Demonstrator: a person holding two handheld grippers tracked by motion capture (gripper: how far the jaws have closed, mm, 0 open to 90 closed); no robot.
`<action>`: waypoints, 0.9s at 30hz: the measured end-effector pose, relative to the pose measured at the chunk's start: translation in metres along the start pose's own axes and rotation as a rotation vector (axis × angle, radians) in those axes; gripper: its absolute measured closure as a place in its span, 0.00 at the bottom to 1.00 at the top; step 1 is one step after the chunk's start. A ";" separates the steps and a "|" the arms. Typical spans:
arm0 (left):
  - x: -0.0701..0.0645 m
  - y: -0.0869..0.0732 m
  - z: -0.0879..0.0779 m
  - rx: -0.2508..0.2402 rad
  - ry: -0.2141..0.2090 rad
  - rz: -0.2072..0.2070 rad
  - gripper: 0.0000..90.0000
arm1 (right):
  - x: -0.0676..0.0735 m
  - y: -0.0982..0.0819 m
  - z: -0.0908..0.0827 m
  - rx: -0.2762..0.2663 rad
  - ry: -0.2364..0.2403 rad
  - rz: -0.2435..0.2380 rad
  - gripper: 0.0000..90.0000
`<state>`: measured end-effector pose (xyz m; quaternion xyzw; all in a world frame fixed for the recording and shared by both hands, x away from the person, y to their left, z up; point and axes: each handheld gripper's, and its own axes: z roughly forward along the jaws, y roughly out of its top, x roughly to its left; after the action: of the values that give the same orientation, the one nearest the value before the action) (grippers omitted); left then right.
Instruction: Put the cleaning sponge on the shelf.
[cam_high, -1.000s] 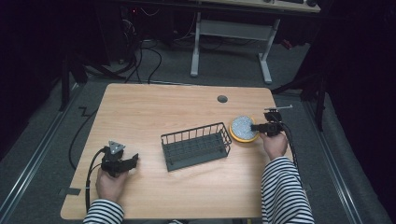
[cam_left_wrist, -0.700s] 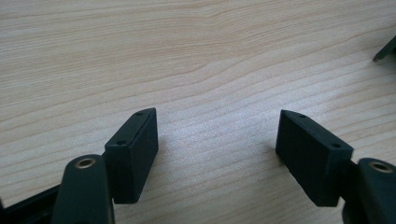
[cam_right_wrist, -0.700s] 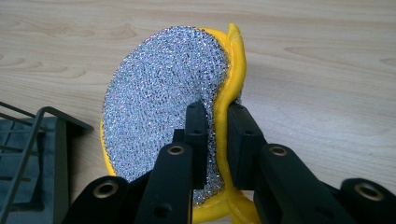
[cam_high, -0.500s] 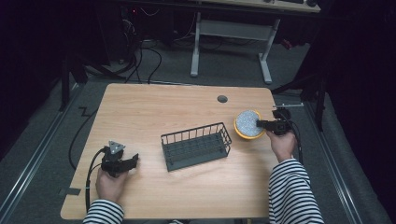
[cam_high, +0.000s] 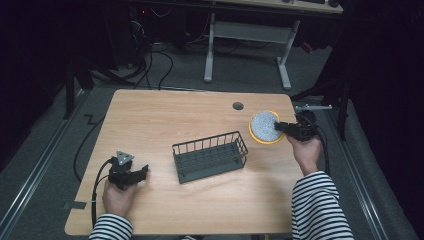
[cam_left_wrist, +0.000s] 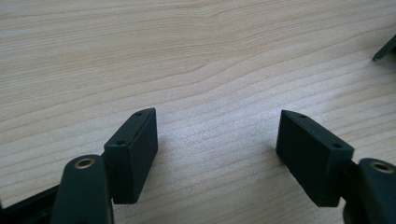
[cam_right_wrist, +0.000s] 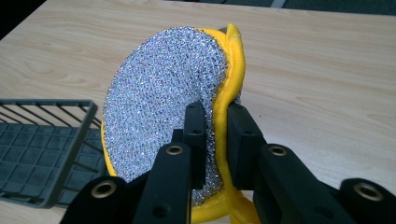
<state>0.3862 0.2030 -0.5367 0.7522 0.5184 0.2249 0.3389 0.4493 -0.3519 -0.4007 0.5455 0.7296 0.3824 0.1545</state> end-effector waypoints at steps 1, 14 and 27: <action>0.000 0.000 0.000 0.000 0.000 0.000 0.33 | 0.002 0.001 -0.001 0.000 0.003 -0.008 0.89; 0.000 0.000 0.000 0.000 -0.002 0.001 0.33 | 0.033 0.013 -0.012 -0.026 0.074 -0.089 0.89; 0.000 0.000 0.000 0.000 -0.001 0.001 0.33 | 0.071 0.020 0.004 -0.022 0.164 -0.161 0.89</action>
<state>0.3861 0.2027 -0.5368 0.7527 0.5176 0.2247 0.3393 0.4395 -0.2832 -0.3750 0.4503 0.7769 0.4202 0.1306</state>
